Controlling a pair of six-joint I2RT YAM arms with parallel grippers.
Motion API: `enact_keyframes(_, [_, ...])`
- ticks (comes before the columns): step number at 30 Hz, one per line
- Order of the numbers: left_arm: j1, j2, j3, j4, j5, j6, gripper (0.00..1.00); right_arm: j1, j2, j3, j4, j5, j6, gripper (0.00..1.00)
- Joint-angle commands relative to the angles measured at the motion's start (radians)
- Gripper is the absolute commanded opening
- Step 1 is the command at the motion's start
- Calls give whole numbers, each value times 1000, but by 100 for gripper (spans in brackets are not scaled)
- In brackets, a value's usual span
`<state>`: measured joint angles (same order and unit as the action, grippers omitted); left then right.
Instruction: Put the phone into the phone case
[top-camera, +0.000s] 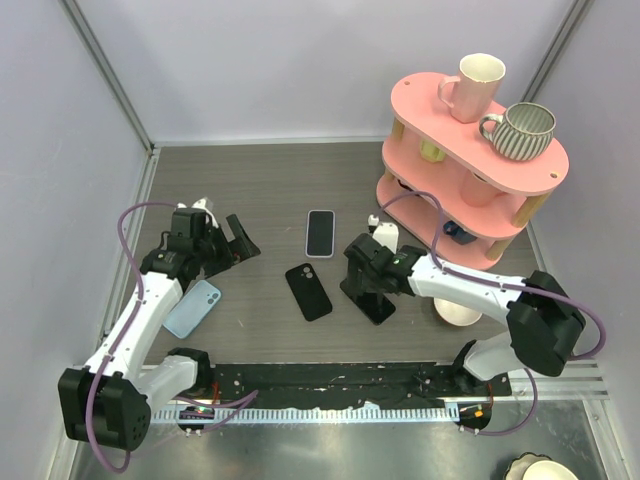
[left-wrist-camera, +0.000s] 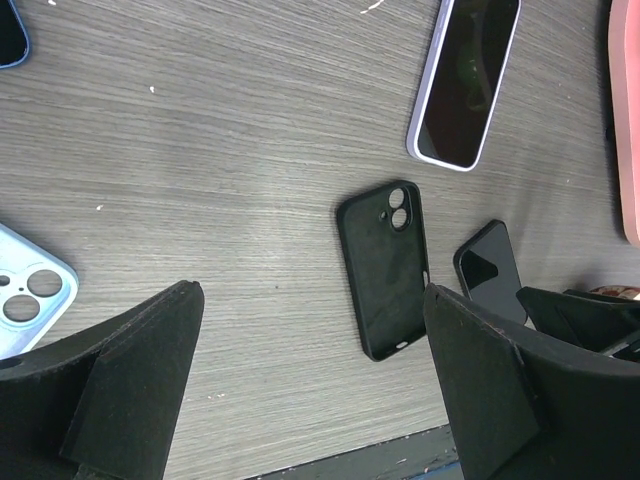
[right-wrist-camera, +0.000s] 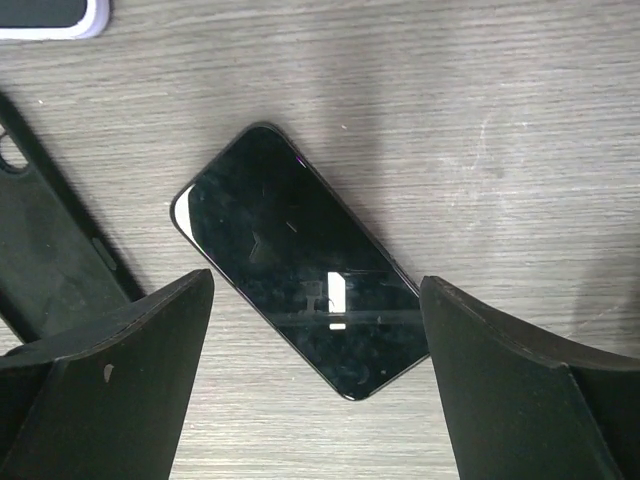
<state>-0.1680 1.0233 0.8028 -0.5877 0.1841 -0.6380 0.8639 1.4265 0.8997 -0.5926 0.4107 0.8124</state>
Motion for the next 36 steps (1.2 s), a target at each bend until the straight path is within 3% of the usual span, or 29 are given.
enact_keyframes(1, [4,1,12,6,15,23,96,7,9,10,-26,30,-111,91])
enact_keyframes(4, [2,-8,4,11,29,31,96,7,43,7,-22,-19,-295,95])
enact_keyframes(7, [2,-25,-2,17,32,28,96,7,40,19,-12,-56,-366,97])
enact_keyframes(11, [2,-23,-5,20,38,24,96,-6,26,13,82,-222,-553,99])
enact_keyframes(15, [4,-12,-7,26,55,23,95,-17,80,76,56,-285,-640,99])
enact_keyframes(22, [2,-25,-11,29,61,21,95,-29,183,120,8,-262,-693,99])
enact_keyframes(30, [2,-22,-13,29,64,18,95,-62,233,96,20,-346,-726,99])
enact_keyframes(36, [2,-8,-14,35,77,17,95,-60,268,102,23,-352,-685,97])
